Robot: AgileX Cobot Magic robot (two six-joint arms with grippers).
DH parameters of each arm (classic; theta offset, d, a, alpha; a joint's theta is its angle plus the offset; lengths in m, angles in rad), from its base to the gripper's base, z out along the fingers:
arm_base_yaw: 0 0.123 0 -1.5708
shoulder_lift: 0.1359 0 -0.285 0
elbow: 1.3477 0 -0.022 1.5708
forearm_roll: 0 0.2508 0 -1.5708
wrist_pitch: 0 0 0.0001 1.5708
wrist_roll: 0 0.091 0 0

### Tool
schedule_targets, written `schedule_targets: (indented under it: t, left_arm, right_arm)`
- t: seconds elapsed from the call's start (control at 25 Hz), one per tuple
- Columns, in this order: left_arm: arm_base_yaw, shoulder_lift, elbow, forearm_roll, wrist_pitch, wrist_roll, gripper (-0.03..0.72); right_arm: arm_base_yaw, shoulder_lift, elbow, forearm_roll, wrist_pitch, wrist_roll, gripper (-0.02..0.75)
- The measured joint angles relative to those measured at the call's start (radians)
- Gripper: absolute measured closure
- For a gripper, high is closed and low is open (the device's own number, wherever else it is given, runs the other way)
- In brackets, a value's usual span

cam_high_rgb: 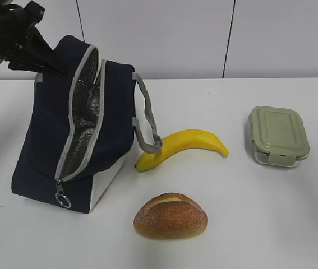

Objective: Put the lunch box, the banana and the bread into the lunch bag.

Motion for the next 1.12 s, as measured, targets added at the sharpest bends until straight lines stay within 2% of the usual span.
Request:
schedule_targets:
  t: [0.12,0.24,0.4,0.52,0.72,1.12]
  left_arm:
    - [0.0,0.0,0.0,0.0,0.0,0.004,0.705]
    - [0.0,0.0,0.0,0.0,0.0,0.006,0.704]
    - [0.0,0.0,0.0,0.0,0.0,0.01,0.704]
    - [0.0,0.0,0.0,0.0,-0.002,0.01,0.704]
    - [0.0,0.0,0.0,0.0,-0.01,0.021,0.704]
    - [0.0,0.0,0.0,0.0,-0.01,0.026,0.705]
  right_arm:
    - [-0.002,0.132,-0.023,0.099,-0.015,-0.124,0.331]
    - [-0.041,0.273,-0.072,0.164,-0.021,-0.231,0.331]
    - [-0.184,0.458,-0.164,0.337,0.042,-0.425,0.331]
    - [-0.304,0.583,-0.236,0.411,0.127,-0.537,0.331]
    - [-0.39,0.776,-0.334,0.426,0.189,-0.618,0.33]
    - [-0.41,1.08,-0.617,0.295,0.203,-0.643,0.331]
